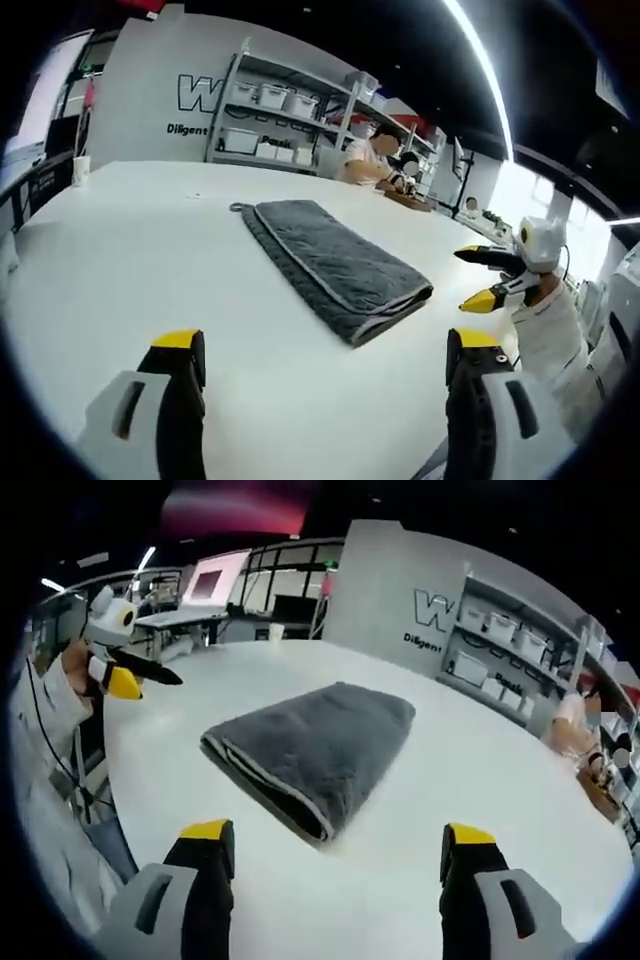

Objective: Open the folded towel by lifting each exposed corner and separating the folded layers until the towel lies flat within the target outline without major curled edges

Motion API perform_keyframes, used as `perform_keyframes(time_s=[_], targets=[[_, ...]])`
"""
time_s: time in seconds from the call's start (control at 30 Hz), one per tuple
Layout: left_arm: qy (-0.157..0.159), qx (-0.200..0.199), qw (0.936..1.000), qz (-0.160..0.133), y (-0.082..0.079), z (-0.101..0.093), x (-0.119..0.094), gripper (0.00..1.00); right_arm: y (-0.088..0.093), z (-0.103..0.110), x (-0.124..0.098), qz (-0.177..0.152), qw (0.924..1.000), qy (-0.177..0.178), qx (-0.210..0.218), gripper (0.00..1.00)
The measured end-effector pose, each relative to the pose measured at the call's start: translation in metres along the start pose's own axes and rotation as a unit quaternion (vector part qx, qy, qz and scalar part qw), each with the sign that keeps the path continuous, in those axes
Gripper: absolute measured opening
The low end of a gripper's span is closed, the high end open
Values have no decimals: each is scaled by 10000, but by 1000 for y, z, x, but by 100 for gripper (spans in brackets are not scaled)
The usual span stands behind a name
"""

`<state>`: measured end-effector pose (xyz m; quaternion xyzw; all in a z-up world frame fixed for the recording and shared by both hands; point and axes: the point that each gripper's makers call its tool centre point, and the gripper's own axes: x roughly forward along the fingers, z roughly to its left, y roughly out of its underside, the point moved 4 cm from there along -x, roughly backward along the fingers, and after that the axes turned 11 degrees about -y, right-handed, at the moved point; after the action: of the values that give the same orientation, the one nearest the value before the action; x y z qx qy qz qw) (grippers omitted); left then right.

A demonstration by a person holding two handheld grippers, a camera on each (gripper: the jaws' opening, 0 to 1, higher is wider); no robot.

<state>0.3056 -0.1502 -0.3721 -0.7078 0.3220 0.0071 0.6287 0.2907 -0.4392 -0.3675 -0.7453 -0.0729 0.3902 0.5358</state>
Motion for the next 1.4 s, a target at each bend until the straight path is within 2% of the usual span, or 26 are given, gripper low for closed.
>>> perform_keyframes(time_s=[0.07,0.2,0.3,0.57,0.7,0.8,1.0,1.17,1.3,1.4], targets=[[-30,-37,10000,-21,0,3,-2,99,-8,6,5,-66,9998,-112,-125,75],[-57,-85,9999,-32,2,7,-4,99,-29,21,20,-105,9968,-396,-690,63],[-49,-122,9999,-34,3,8,-5,99,-41,32,33,-120,9944,-621,-851,52],[-81,-141,9999,-50,6,14,-12,99,-56,59,69,-37,9847,-1209,-1251,34],[-121,-183,9998,-39,8,18,-15,99,-61,70,86,-40,9810,-1426,-1311,25],[-142,-177,9997,-16,9,20,-15,99,-61,76,98,94,9770,-1536,-1478,21],[-144,-192,9997,-9,10,23,-17,99,-58,81,117,361,9734,-1561,-1636,17],[-135,-242,9996,-6,11,24,-16,99,-54,83,126,520,9713,-1562,-1717,14],[-119,-231,9997,9,12,24,-16,99,-53,83,127,517,9711,-1583,-1707,9],[-114,-266,9996,1,12,24,-15,98,-48,83,131,664,9694,-1535,-1798,7]])
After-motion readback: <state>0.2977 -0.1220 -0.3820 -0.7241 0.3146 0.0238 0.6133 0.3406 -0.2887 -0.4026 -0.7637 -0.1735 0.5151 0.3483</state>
